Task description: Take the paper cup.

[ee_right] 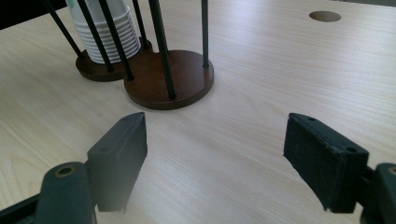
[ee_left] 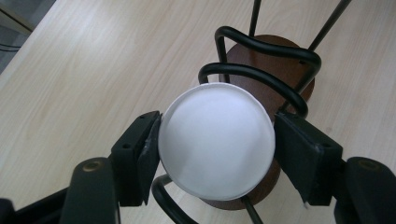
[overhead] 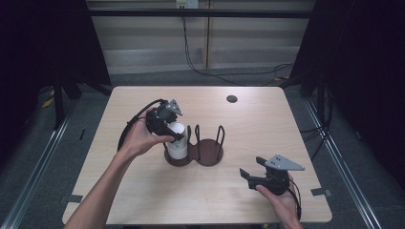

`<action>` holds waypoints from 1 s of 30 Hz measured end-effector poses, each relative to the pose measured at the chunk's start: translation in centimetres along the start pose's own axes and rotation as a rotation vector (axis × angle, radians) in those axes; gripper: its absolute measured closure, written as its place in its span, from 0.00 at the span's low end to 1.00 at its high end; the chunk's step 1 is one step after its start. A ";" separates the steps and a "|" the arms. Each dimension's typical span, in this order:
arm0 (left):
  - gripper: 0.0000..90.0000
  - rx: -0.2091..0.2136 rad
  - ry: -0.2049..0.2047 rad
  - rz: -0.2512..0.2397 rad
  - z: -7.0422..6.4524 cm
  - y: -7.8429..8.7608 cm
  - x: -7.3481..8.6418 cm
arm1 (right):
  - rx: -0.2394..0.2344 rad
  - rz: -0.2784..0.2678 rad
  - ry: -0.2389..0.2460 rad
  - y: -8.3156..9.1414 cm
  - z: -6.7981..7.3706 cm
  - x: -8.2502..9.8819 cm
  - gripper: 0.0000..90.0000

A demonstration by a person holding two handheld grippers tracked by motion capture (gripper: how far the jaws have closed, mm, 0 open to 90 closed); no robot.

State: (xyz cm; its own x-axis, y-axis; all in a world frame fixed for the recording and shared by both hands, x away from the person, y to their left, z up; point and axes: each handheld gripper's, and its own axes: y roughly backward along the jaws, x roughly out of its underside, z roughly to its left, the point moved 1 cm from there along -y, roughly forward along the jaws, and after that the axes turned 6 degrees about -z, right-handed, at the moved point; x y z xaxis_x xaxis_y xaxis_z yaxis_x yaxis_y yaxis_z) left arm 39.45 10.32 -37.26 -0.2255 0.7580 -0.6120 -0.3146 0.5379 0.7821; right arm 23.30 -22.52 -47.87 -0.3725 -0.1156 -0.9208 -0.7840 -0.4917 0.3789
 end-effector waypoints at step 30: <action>0.38 0.057 0.075 0.022 0.7 -0.4 0.4 | -0.003 0.008 -0.001 -0.1 0.1 0.1 0.23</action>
State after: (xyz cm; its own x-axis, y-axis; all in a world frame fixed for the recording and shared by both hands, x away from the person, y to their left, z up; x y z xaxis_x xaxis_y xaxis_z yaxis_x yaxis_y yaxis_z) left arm 40.16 10.72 -37.74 -0.3005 0.7413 -0.6001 -0.2561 0.5434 0.7995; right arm 23.30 -22.42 -47.95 -0.3794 -0.1184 -0.9176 -0.7796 -0.4933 0.3860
